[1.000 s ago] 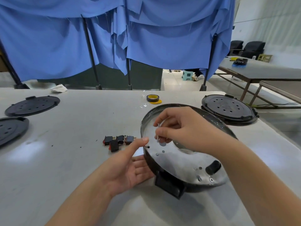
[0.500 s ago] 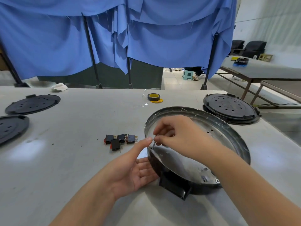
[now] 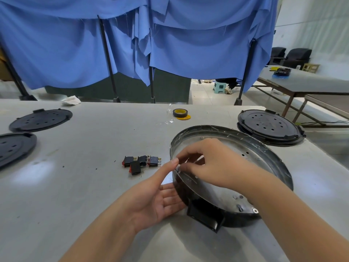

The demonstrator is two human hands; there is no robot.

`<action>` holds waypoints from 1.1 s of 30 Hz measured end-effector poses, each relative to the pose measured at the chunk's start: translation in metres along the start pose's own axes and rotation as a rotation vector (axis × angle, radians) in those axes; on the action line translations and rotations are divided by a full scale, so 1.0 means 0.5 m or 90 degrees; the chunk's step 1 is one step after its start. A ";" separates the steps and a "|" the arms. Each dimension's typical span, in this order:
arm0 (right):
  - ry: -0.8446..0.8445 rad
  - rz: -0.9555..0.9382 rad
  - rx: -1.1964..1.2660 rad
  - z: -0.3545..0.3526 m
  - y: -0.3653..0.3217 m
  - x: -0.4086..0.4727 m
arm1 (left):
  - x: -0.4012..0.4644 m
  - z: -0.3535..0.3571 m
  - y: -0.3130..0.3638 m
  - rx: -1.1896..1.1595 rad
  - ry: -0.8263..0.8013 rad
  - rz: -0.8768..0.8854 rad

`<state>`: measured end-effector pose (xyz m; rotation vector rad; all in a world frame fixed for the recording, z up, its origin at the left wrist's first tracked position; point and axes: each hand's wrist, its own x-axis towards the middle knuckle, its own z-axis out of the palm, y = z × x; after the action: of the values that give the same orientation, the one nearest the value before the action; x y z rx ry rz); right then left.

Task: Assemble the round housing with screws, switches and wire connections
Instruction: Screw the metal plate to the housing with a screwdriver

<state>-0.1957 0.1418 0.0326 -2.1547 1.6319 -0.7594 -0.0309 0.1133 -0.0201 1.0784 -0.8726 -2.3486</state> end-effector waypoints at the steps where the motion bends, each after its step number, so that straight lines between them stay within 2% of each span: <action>1: 0.000 0.002 0.003 -0.002 0.001 0.000 | 0.000 0.000 0.000 0.001 0.000 0.000; 15: 0.004 0.003 -0.076 0.008 0.001 0.004 | 0.002 -0.001 -0.001 0.007 0.007 0.008; 26: -0.075 -0.033 -0.185 -0.010 -0.015 0.017 | 0.001 -0.001 0.000 -0.004 -0.006 -0.002; 33: -0.090 -0.044 -0.169 -0.018 -0.020 0.016 | -0.002 0.000 0.001 -0.005 -0.006 -0.004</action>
<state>-0.1916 0.1376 0.0474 -2.3954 1.6722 -0.4164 -0.0302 0.1134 -0.0194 1.0700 -0.8643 -2.3615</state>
